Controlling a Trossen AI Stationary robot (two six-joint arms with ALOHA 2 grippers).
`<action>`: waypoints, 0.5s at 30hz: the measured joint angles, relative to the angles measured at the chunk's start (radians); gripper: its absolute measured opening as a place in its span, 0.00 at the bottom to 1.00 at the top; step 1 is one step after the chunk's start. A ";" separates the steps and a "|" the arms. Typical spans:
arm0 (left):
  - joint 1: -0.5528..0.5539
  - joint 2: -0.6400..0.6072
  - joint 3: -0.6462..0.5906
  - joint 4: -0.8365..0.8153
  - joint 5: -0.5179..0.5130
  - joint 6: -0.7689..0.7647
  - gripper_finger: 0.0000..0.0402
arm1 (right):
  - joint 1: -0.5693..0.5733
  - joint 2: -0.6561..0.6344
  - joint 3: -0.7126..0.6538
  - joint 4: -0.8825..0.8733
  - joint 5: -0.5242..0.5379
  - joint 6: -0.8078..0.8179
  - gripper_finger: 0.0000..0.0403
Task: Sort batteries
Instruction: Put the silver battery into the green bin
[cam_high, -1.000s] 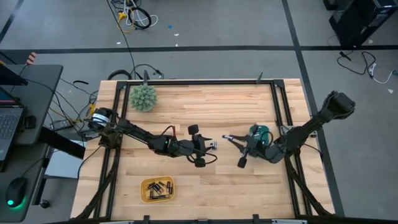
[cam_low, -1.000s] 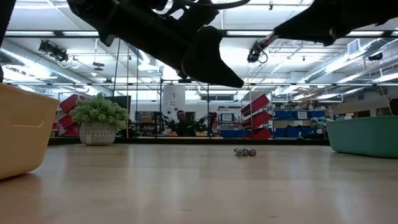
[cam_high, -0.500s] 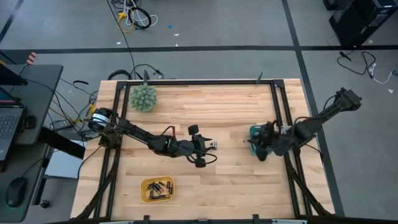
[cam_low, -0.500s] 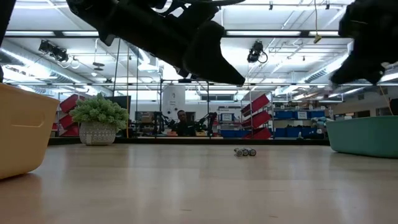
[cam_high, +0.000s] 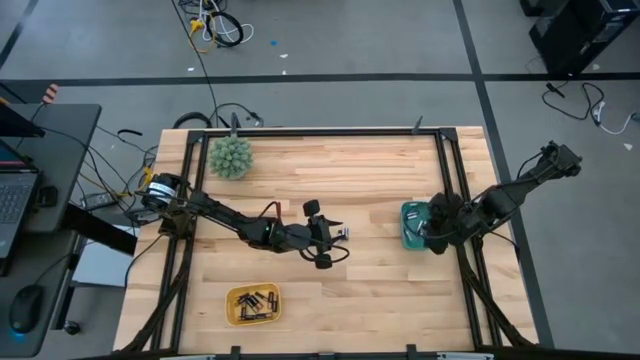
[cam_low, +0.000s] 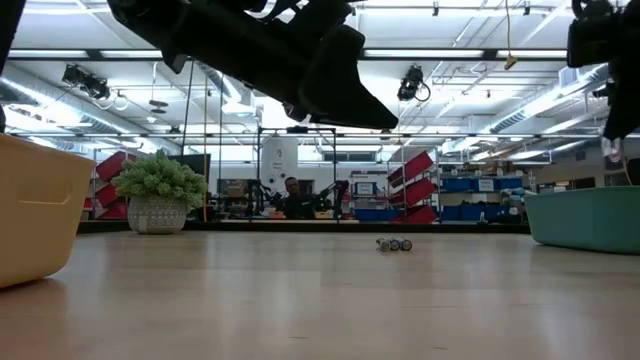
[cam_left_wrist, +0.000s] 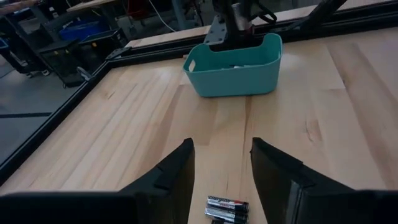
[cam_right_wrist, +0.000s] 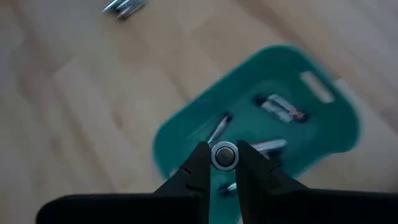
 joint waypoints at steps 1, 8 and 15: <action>0.000 0.000 0.000 0.000 0.000 0.000 0.38 | -0.004 0.006 -0.002 -0.009 0.019 0.022 0.11; 0.000 0.000 0.000 0.000 0.000 0.000 0.38 | -0.053 0.096 -0.036 -0.018 0.073 0.187 0.11; 0.000 0.000 0.000 -0.003 0.000 -0.005 0.38 | -0.095 0.221 -0.040 0.012 0.128 0.258 0.12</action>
